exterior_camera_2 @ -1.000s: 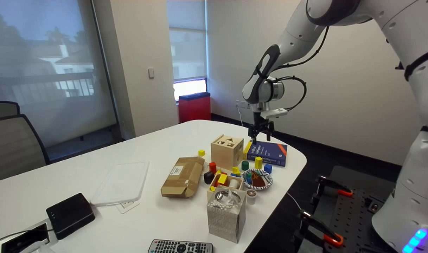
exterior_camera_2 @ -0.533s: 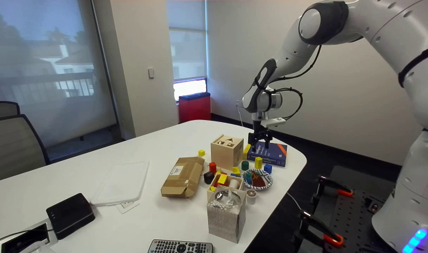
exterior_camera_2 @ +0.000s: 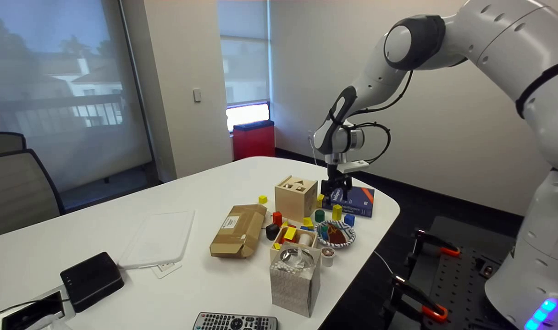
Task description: Put the yellow cube inside the cube-shaped object
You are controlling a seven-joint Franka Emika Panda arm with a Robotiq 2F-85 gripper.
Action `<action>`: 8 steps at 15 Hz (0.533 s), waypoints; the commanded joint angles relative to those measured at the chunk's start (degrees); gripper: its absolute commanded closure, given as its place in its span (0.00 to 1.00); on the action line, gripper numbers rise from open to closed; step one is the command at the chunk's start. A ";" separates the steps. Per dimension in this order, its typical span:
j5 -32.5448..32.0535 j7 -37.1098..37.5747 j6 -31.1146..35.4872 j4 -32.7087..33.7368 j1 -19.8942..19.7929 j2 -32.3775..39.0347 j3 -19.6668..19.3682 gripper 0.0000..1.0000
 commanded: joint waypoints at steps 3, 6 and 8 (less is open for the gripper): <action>1.52 -1.71 -0.89 2.14 -1.90 2.08 1.16 0.00; 1.42 -1.40 -0.75 2.44 -2.00 2.82 1.02 0.00; 1.35 -1.47 -0.76 2.63 -2.16 3.01 1.03 0.00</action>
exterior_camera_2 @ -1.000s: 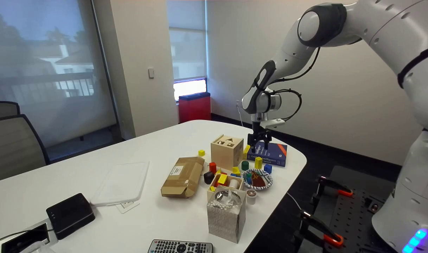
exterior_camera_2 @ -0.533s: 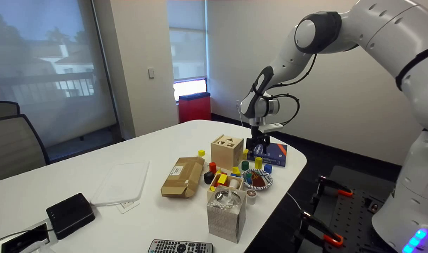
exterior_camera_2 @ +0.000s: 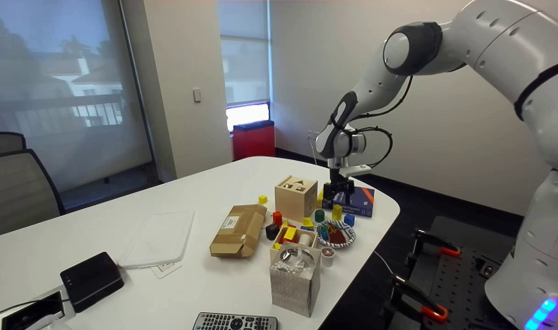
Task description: Put the yellow cube inside the cube-shaped object
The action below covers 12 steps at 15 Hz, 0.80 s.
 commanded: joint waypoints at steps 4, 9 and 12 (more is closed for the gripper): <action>1.15 -1.67 -0.88 1.76 -1.08 0.95 0.96 0.42; 1.21 -1.58 -0.56 1.65 -1.00 1.17 1.07 0.80; 1.24 -1.55 -0.40 1.64 -0.94 1.20 1.17 0.91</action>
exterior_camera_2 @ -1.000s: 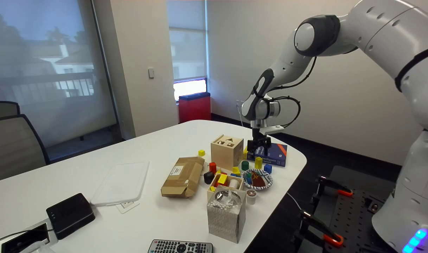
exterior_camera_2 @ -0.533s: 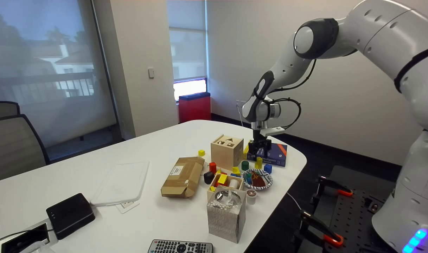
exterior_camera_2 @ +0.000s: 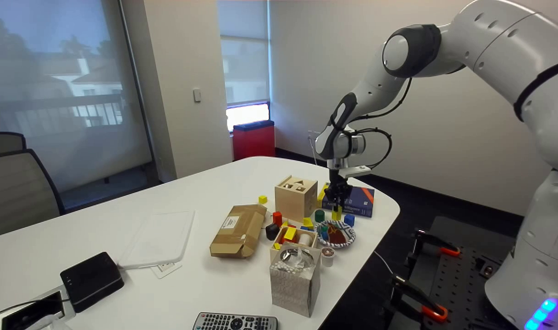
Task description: Put the yellow cube inside the cube-shaped object
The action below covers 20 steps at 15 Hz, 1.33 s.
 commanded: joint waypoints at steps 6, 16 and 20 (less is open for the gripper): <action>-0.19 0.30 -2.17 -0.73 1.06 -3.57 -0.48 0.91; -8.38 1.07 -8.80 -0.42 7.78 -17.68 -5.02 0.91; -10.09 0.24 -10.63 2.21 9.84 -20.06 -4.15 0.91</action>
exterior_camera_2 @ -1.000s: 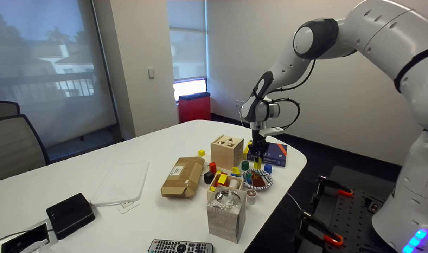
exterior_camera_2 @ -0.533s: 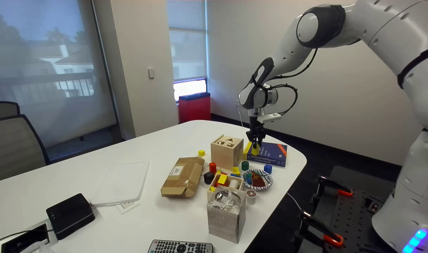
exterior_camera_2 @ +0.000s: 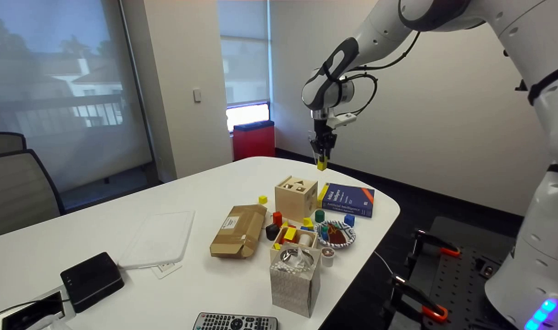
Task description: Put the yellow cube inside the cube-shaped object
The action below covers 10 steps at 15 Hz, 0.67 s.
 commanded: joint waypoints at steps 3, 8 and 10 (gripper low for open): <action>-1.32 -0.82 -5.55 2.79 2.47 -2.15 0.83 0.91; -0.73 -1.60 -8.33 3.50 3.09 -1.14 1.89 0.91; -0.32 -2.20 -9.26 3.95 2.93 -0.12 2.54 0.91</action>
